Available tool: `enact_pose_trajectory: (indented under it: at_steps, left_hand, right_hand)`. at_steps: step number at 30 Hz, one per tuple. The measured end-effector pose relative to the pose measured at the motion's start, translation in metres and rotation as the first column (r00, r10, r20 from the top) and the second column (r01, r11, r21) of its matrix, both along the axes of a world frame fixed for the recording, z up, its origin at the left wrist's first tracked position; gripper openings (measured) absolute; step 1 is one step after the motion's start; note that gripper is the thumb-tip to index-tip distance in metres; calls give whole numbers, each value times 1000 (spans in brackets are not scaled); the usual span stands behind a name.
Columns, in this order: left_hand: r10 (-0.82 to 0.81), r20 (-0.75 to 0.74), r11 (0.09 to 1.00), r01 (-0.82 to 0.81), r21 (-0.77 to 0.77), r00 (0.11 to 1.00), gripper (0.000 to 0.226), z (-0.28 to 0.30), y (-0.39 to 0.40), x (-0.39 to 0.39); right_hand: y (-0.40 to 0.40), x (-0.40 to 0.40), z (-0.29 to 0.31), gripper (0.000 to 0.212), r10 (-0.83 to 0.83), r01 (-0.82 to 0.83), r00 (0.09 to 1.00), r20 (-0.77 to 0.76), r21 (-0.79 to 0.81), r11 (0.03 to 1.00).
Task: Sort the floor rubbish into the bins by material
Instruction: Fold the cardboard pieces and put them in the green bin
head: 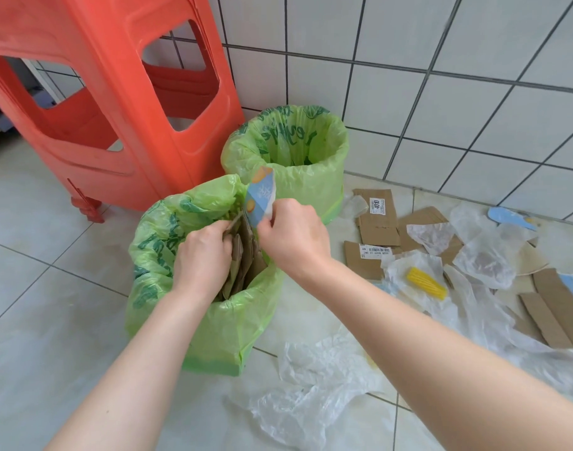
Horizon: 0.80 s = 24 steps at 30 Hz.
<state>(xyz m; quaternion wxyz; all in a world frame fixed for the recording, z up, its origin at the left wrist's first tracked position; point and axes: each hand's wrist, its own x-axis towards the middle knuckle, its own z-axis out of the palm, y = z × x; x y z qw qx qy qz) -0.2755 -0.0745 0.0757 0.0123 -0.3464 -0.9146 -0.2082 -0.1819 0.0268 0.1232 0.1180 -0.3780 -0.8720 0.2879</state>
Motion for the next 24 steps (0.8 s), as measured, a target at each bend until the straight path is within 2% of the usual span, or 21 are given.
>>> enact_pose_trajectory:
  at_steps: [4,7,10,13,16,18,20,24]
  left_hand:
    - [88,-30,995,-87,40,996,19,-3,-5,-4]
    - [107,-20,994,-108,-16,994,21,-6,-11,-8]
    - [91,48,992,-87,-94,995,23,-8,-13,-9]
    - [83,151,980,-53,-190,985,22,-8,-11,-8]
    - [53,249,962,17,-272,967,24,-3,-6,-3]
    - [53,284,968,21,-250,957,43,4,-7,1]
    - [46,263,983,3,-183,964,52,10,-11,5]
    - [-4,181,1000,3,8,984,43,23,-11,16]
  right_hand:
    - [-5,12,6,21,-9,4,993,-121,-37,999]
    - [-7,15,6,22,15,-22,994,-111,-66,998]
    - [-11,15,4,21,98,-95,994,48,-59,994]
    - [-13,9,1,24,202,-198,947,248,-44,979]
    - [-6,-2,4,18,232,-242,912,339,-16,970]
    - [1,-4,6,18,213,-235,921,326,26,972]
    - [11,-1,6,29,177,-203,946,273,70,977]
    - [33,31,6,23,218,-220,970,112,4,976]
